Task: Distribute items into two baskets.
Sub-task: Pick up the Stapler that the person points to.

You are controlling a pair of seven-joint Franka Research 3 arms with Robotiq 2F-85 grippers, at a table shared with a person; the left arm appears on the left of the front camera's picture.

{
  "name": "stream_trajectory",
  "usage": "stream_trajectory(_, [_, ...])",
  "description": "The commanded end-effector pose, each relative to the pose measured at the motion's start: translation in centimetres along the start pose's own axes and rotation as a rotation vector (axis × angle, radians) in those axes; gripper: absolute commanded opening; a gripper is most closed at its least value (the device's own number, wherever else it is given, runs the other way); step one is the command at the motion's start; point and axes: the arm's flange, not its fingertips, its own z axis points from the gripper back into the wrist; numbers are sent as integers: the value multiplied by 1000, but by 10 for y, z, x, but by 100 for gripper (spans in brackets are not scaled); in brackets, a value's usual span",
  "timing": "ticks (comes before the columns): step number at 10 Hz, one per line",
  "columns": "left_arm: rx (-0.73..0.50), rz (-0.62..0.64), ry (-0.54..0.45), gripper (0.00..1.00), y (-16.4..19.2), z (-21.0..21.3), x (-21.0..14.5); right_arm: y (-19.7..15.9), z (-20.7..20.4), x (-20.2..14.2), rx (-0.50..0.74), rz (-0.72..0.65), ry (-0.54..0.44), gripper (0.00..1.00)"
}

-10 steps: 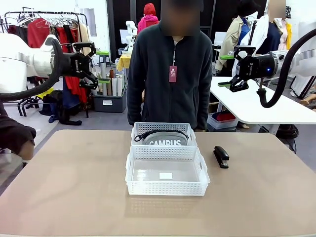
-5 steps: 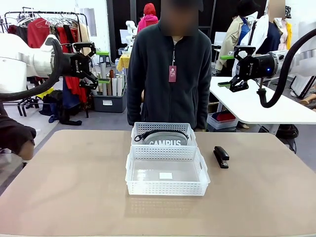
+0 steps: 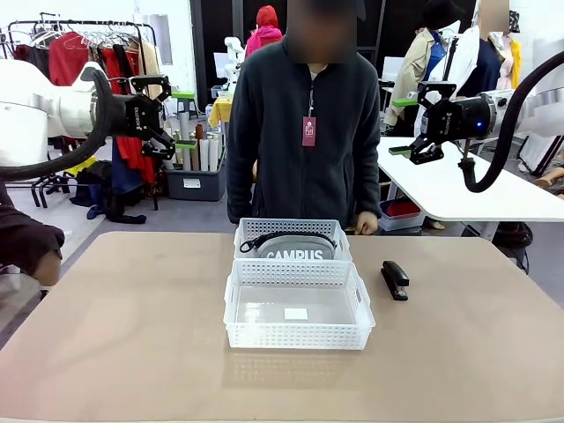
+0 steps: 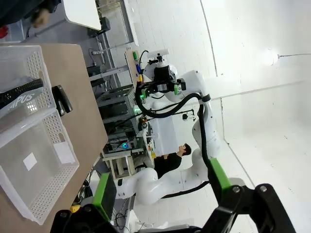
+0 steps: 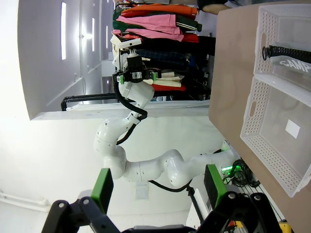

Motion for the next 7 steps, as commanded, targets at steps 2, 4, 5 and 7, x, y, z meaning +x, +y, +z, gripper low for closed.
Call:
stream_trajectory(2, [2, 10, -1, 100, -2, 1, -1, 3, 0, 0, 0, -5, -1, 100])
stream_trajectory(4, [2, 10, -1, 100, -2, 1, -1, 3, 0, 0, 0, -5, -1, 100])
stream_trajectory(5, [2, 10, -1, 100, -2, 1, -1, 3, 0, 0, 0, -5, -1, 100])
stream_trajectory(7, [2, 10, -1, 100, -2, 1, -1, 3, 0, 0, 0, -5, -1, 100])
